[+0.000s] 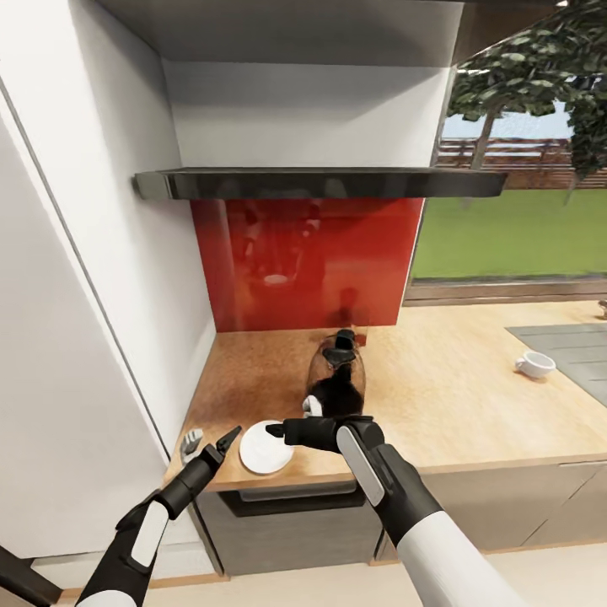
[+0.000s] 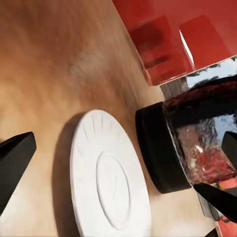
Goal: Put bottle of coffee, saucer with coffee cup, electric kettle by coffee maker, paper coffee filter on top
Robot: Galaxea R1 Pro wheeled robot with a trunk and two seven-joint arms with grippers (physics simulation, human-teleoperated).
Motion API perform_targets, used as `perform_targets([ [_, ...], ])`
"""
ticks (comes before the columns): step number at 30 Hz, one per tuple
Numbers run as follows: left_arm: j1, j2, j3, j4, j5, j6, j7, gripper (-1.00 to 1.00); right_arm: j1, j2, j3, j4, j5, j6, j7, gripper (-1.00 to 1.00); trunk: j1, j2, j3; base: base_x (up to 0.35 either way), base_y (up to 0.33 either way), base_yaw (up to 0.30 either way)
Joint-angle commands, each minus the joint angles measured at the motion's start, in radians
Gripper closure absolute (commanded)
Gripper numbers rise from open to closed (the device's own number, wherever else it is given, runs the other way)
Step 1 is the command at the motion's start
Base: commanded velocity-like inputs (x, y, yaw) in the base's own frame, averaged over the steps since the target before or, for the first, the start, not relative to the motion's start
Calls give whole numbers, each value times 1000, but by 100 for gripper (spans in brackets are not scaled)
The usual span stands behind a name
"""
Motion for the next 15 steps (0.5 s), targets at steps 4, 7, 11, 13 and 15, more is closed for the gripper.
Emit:
perform_targets([
  [4, -1, -1, 3, -2, 0, 8, -2, -100, -1, 0, 0, 0, 5, 4, 5, -100, 1, -2, -2, 40, 20, 0],
  [7, -1, -1, -3, -2, 1, 9, -3, -100, -1, 0, 0, 0, 5, 4, 5, -100, 1, -2, -2, 10, 5, 0],
  [11, -2, -1, -7, -2, 2, 20, -3, -100, -1, 0, 0, 1, 4, 4, 5, -100, 1, -2, -2, 2, 1, 0],
  [13, -4, 0, -7, -3, 2, 26, -2, -100, 1, 0, 0, 4, 3, 4, 8, -100, 1, -2, -2, 0, 0, 0],
  [15, -6, 2, -6, -3, 1, 36, -2, -100, 3, 0, 1, 16, 2, 4, 20, -100, 1, -2, -2, 0, 0, 0],
])
